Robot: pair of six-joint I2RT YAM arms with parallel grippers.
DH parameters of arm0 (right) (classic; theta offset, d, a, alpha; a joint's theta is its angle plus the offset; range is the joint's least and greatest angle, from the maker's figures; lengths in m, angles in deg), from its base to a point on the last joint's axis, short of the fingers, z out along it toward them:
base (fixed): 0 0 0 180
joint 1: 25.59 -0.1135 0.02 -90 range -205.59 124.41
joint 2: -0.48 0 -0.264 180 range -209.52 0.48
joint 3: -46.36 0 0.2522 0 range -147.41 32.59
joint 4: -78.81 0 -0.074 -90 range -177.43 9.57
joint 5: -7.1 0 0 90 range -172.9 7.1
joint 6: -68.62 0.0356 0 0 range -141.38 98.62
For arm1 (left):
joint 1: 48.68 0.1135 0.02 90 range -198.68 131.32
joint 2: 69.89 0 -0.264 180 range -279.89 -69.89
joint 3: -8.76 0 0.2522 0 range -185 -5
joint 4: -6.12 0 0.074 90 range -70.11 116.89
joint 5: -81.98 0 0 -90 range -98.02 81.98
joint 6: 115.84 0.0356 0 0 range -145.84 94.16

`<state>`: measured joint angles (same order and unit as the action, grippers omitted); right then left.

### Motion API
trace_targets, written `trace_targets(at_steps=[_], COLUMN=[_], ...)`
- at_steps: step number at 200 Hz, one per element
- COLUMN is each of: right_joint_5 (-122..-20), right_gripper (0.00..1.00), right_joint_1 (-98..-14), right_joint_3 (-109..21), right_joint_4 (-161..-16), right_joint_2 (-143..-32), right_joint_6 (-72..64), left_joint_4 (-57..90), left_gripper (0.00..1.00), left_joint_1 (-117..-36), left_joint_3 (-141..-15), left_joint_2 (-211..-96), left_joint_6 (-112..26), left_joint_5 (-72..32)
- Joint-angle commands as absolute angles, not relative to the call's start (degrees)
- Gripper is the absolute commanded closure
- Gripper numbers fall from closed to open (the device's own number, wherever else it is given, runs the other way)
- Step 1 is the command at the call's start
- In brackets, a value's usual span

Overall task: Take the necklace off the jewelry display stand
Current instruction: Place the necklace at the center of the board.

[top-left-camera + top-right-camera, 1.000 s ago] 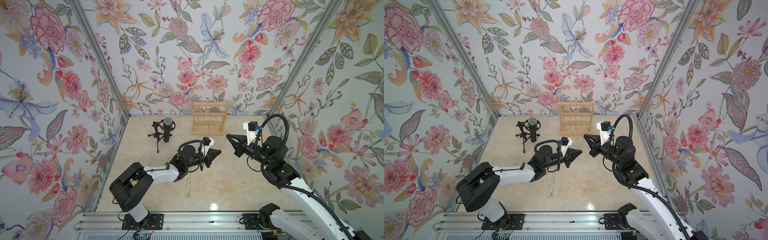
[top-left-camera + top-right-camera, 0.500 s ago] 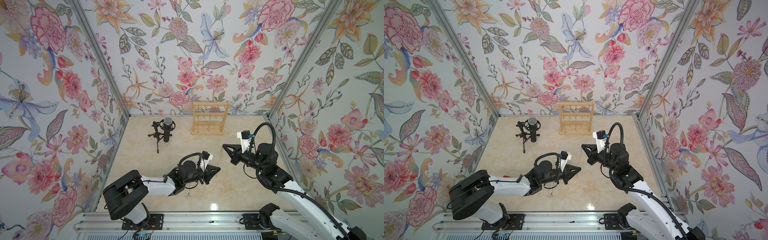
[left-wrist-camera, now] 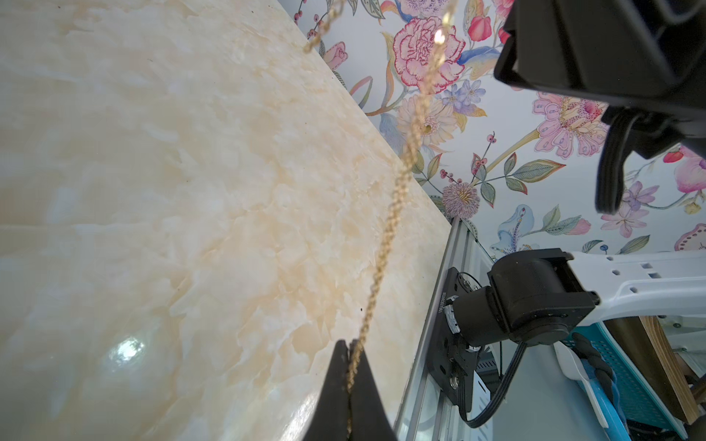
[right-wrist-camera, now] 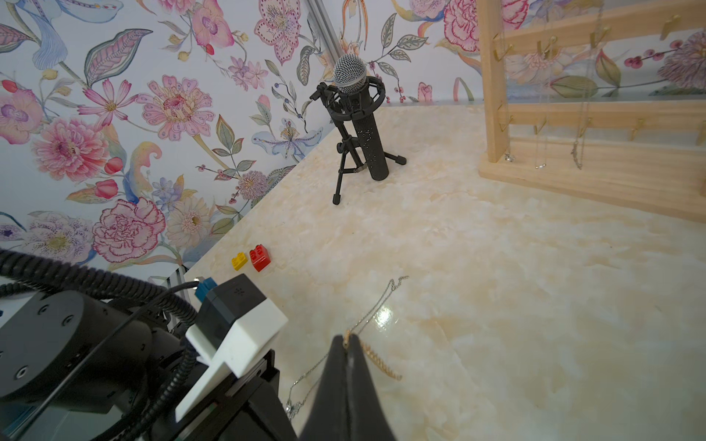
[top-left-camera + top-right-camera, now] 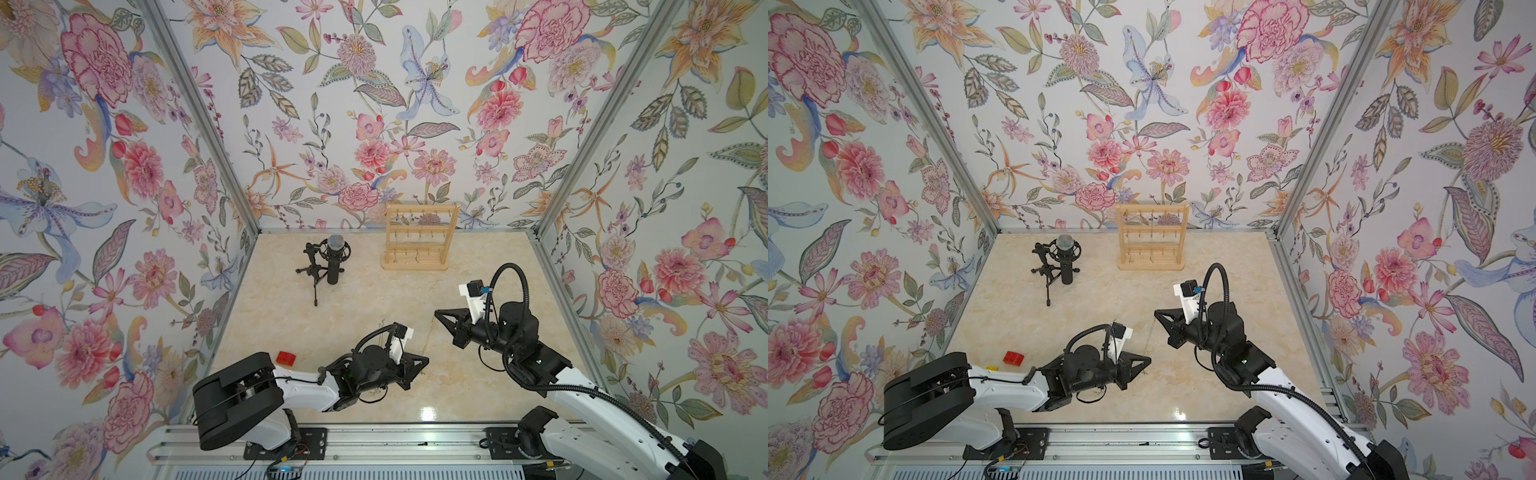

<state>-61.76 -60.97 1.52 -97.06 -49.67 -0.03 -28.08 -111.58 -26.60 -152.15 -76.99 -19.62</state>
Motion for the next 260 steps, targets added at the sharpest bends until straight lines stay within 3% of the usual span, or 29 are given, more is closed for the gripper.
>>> trace_targets(at_steps=[1, 96, 260], right_joint_5=[-63.62, -70.17, -72.17], right_gripper=[1.00, 1.00, 1.00], right_joint_1=[-62.37, -69.76, -70.17], right_joint_3=[2.94, 7.37, 5.01], right_joint_4=[-102.14, -111.02, -114.15], right_joint_2=[-50.50, -59.94, -72.13], right_joint_6=[1.55, 3.06, 4.00], left_joint_4=[-23.26, -18.77, -17.93], left_gripper=[1.00, 1.00, 1.00], left_joint_1=[-112.88, -113.41, -113.37], left_joint_3=[-25.05, -22.84, -20.99], left_joint_2=[-149.92, -151.35, -155.28], left_joint_6=[-80.96, -87.82, -93.95], left_joint_5=[-16.72, -18.02, -20.68])
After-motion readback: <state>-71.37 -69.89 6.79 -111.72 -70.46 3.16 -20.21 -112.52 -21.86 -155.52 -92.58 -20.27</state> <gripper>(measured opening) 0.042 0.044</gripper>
